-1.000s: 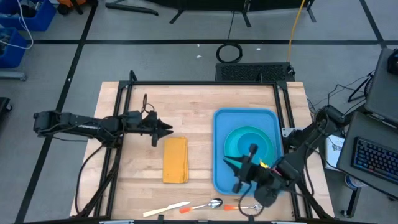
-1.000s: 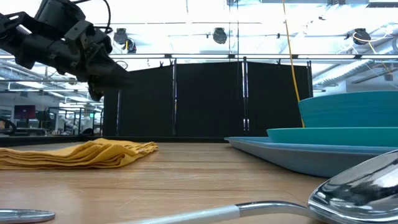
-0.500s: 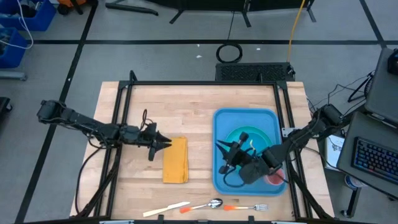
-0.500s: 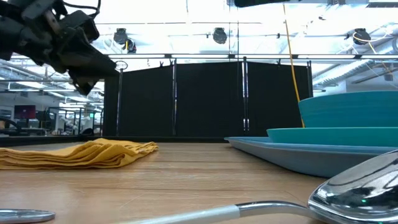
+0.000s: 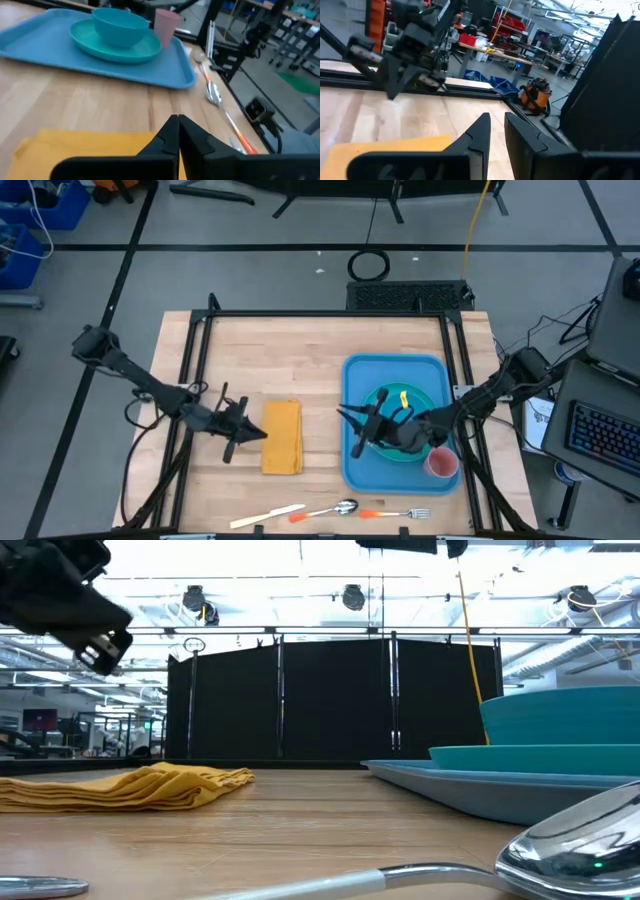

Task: Set up tray
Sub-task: Put the yellow napkin on the tray to the left of the blue plate

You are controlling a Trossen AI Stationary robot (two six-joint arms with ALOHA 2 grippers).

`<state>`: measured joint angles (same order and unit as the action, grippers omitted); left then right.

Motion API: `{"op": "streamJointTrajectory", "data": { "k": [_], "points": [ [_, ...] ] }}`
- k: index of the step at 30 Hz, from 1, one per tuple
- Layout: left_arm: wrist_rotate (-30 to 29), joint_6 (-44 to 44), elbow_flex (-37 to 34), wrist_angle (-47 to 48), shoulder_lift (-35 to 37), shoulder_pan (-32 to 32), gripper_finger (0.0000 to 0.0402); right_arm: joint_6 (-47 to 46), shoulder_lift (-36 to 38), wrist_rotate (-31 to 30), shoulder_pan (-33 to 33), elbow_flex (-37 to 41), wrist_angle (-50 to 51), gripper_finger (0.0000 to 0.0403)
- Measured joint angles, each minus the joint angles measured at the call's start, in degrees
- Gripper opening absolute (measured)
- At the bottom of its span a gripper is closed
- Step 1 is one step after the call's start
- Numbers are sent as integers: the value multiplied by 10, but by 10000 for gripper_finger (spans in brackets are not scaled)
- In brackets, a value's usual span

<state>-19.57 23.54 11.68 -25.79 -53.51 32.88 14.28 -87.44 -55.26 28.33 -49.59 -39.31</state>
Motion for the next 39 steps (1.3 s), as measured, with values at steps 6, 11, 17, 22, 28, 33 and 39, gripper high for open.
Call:
{"op": "streamJointTrajectory", "data": {
  "k": [6,11,17,22,28,33,39],
  "points": [
    [-61,35,0,1,-62,14,14,-37,0,85,-9,1,-2,47],
    [-46,63,0,3,-92,1,12,-148,0,223,-34,-4,67,47],
    [18,68,0,-2,-84,-6,5,-115,-12,331,-51,-6,167,47],
    [-17,120,0,0,-79,-10,32,-66,-59,351,-56,-6,149,48],
    [-28,170,0,27,-79,-25,76,28,-141,392,-56,-40,148,48],
    [-17,179,0,45,-79,-29,95,83,-207,394,-50,-125,184,66],
    [-4,198,0,48,-79,-29,99,170,-278,390,-49,-224,265,110]
  ]
}}
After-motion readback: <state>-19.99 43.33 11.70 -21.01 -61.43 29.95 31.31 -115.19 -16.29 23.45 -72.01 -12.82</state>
